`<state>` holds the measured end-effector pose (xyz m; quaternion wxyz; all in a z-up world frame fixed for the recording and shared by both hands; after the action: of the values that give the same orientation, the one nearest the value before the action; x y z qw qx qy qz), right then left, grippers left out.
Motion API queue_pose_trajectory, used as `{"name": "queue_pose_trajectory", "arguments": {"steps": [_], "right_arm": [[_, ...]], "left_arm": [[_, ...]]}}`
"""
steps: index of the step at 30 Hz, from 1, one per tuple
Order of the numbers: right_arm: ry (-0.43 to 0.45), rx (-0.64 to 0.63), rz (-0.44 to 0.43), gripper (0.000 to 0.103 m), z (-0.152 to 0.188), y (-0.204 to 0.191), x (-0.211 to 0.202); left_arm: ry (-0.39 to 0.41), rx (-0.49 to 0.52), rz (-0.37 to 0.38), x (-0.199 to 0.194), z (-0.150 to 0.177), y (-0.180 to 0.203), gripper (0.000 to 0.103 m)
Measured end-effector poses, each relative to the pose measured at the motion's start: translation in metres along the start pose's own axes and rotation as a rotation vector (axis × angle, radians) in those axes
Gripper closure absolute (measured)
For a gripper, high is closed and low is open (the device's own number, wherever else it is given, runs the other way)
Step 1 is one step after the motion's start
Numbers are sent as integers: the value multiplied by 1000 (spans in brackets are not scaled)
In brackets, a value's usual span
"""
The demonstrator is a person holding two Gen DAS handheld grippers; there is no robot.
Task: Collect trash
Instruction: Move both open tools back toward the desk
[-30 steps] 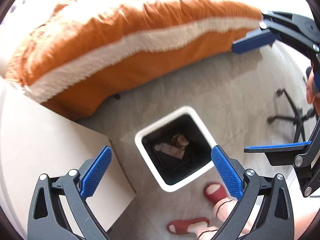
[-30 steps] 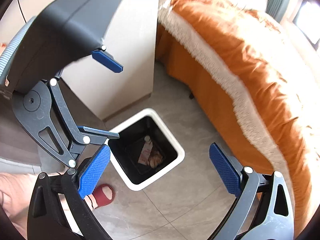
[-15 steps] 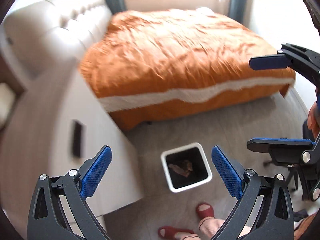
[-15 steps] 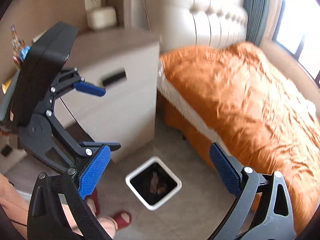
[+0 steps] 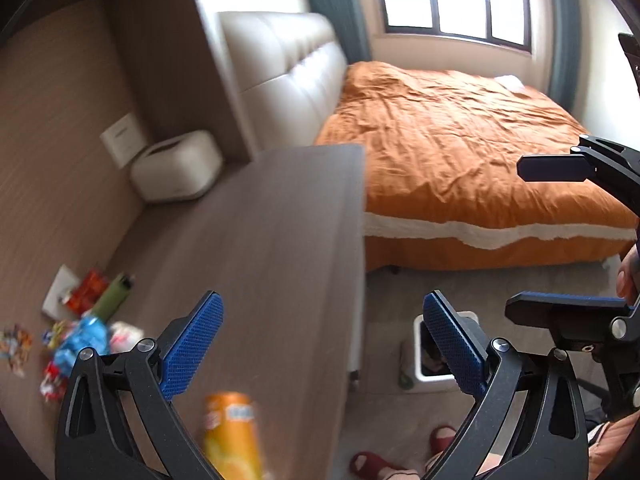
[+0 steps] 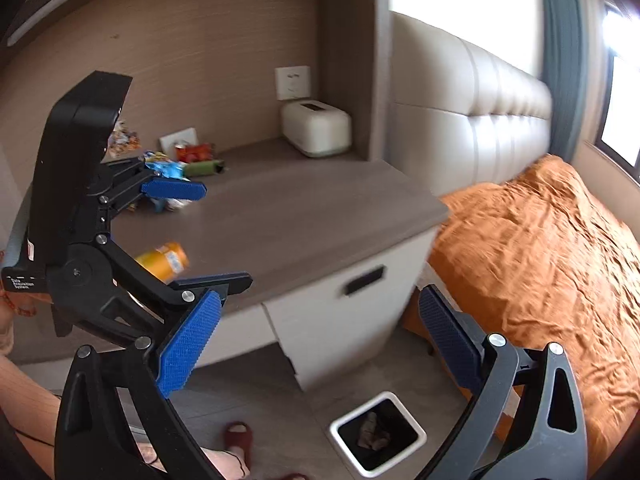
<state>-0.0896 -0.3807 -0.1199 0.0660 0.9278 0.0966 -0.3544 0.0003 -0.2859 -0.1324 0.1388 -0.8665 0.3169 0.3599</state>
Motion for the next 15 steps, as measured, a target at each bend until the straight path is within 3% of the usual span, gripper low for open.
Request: {"name": "queue_pose_trajectory", "arguments": {"steps": [10,15], "right_arm": [[-35,-23,-203,4,-44,-79,61],[-115,-3,-260,4,-44,-113,99]], "left_arm": [[5,-255,-205,-26,36,-146,5],[45,-268,-301,-27,36,-209,5]]}}
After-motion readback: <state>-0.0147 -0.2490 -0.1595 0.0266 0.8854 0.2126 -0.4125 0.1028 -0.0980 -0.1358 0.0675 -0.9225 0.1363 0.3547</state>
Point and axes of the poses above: each gripper's, at about its wrist camera, not at the fingertips, and x roughly the way its jaws point, y to its right, z to its underside, the point moved 2 cm from there along x, roughly the way its jaws point, and after that the axes turned 14 degrees about -x, right-handed, at the moved point
